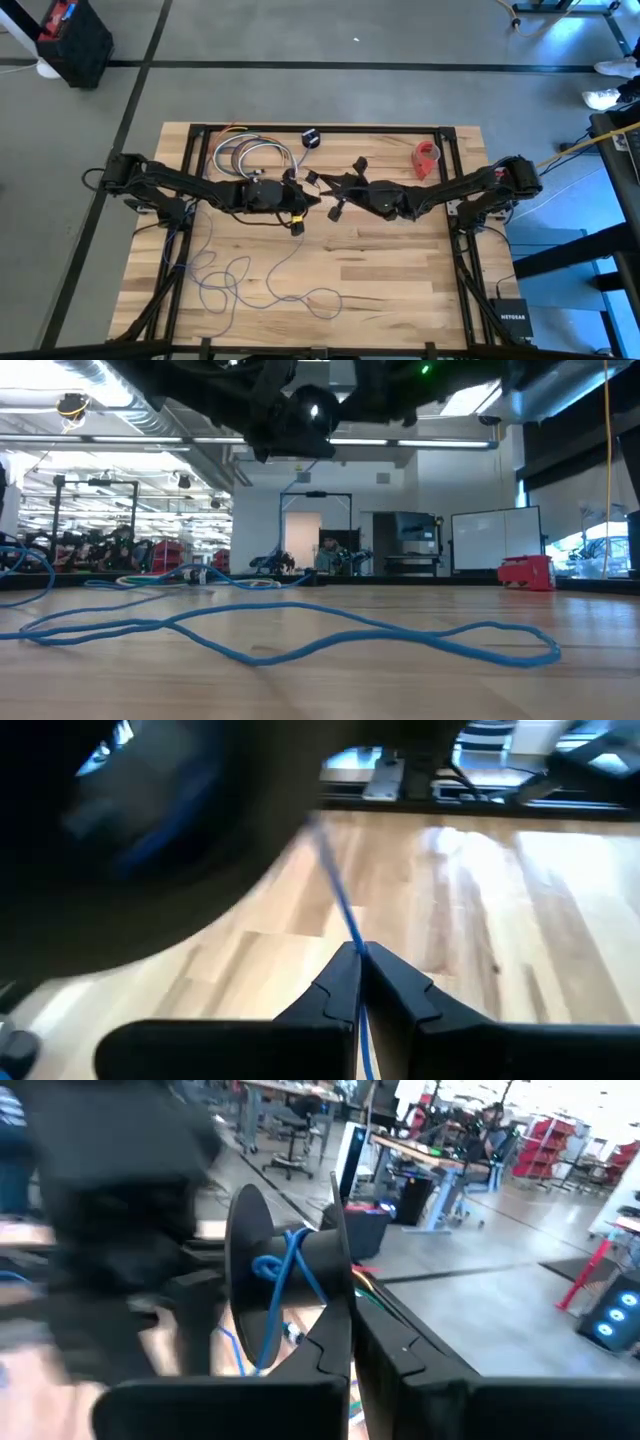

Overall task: Coil cords
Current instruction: Coil the blue wire onto the spool

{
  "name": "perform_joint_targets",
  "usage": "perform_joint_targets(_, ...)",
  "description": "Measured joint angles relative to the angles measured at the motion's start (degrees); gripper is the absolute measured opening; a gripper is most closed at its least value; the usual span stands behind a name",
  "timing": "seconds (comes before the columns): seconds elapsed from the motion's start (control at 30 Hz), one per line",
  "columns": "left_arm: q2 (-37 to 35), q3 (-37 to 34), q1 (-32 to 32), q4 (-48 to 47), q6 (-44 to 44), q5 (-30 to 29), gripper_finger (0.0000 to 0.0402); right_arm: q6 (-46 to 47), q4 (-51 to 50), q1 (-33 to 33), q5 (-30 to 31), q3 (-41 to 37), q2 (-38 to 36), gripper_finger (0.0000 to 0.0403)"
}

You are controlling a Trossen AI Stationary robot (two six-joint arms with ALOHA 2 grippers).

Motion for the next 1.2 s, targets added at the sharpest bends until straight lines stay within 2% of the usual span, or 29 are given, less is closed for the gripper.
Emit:
perform_joint_targets(0.6,0.13,-0.14,-0.22,-1.21,1.04,0.27,0.0005,-3.31,-4.28,0.4,-2.05,0.28,-11.76,0.0007)
perform_joint_targets(0.9,0.2,-0.31,-0.17,-2.18,1.05,0.25,0.0005,-4.18,-13.44,0.38,-3.06,3.21,-15.1,0.0007)
perform_joint_targets(1.0,-0.35,-0.44,-0.14,-5.07,1.04,-1.84,0.0005,-3.48,-18.3,0.38,-3.27,3.26,-15.2,0.0007)
perform_joint_targets(1.2,-6.08,-0.63,0.47,-10.12,1.25,-4.46,0.0005,-1.05,-27.3,0.31,-7.89,3.63,-15.6,0.0007)
